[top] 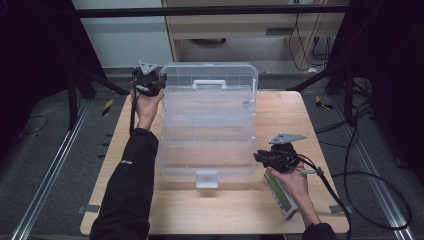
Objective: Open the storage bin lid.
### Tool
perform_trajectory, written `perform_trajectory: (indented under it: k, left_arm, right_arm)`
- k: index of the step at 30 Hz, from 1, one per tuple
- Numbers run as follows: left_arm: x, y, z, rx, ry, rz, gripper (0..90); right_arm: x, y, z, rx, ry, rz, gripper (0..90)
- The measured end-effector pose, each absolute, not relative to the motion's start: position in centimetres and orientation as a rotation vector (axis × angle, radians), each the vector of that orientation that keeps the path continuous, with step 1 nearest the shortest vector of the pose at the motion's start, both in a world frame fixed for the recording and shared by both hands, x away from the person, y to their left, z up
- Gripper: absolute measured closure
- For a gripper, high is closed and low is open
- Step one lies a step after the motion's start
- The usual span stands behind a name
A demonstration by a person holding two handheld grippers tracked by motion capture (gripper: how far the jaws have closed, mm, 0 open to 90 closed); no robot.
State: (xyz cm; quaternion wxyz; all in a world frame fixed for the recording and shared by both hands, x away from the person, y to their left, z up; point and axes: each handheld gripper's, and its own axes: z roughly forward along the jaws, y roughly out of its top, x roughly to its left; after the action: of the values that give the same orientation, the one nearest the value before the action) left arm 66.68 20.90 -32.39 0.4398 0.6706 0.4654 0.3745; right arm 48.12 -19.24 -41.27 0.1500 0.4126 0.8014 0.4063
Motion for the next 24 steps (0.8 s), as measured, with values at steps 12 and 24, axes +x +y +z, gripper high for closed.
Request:
perform_trajectory:
  k: [12, 24]
  left_arm:
    - [68.2, 20.9, -33.2, 1.668, 1.172, 0.919, 76.4]
    - [69.4, 20.6, -33.8, 1.703, 1.206, 0.927, 75.5]
  right_arm:
    - [48.1, -19.2, -41.3, 1.185, 2.305, 1.168, 75.0]
    - [48.1, -19.2, -41.2, 1.183, 2.307, 1.163, 75.2]
